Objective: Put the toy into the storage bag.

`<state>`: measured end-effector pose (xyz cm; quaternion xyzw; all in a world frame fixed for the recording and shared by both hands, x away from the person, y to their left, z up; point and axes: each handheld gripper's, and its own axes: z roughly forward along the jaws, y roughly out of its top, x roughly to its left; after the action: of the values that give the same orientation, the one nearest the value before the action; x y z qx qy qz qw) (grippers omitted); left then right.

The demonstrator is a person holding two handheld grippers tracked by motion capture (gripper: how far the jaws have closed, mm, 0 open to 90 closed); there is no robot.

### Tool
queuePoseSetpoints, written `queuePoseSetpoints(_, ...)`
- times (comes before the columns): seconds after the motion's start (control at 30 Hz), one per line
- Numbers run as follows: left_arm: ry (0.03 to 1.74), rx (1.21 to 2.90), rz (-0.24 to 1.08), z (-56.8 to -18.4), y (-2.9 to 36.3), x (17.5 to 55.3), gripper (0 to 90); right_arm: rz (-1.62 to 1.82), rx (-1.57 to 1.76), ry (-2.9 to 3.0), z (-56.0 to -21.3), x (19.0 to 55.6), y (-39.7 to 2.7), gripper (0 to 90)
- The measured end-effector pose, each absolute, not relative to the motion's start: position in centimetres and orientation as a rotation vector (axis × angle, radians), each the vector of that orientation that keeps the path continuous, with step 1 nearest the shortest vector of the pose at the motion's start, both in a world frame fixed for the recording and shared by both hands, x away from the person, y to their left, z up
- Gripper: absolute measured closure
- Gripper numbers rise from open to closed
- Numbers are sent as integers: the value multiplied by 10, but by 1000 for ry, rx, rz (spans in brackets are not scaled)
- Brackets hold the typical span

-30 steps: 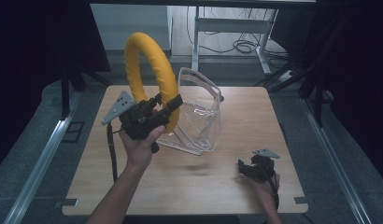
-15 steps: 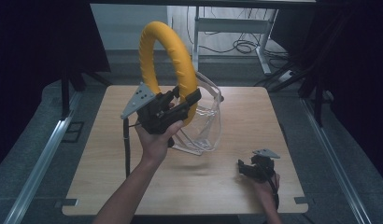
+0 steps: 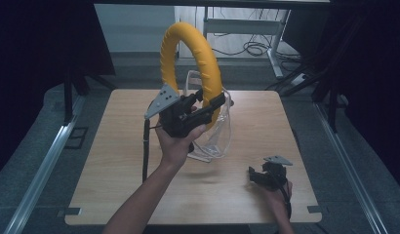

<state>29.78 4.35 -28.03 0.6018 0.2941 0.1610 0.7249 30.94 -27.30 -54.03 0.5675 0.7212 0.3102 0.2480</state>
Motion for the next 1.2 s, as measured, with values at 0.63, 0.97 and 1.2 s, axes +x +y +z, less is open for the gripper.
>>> queuePoseSetpoints(0.63,611,1354,359,-273,19,300,508,845,1547,1966,-540,309,-273,181)
queuePoseSetpoints(0.97,596,1366,355,-274,-1,304,507,846,1547,1966,-540,309,-273,181)
queuePoseSetpoints(1.2,609,1380,338,-286,-9,312,507,848,1546,1966,-540,309,-273,182)
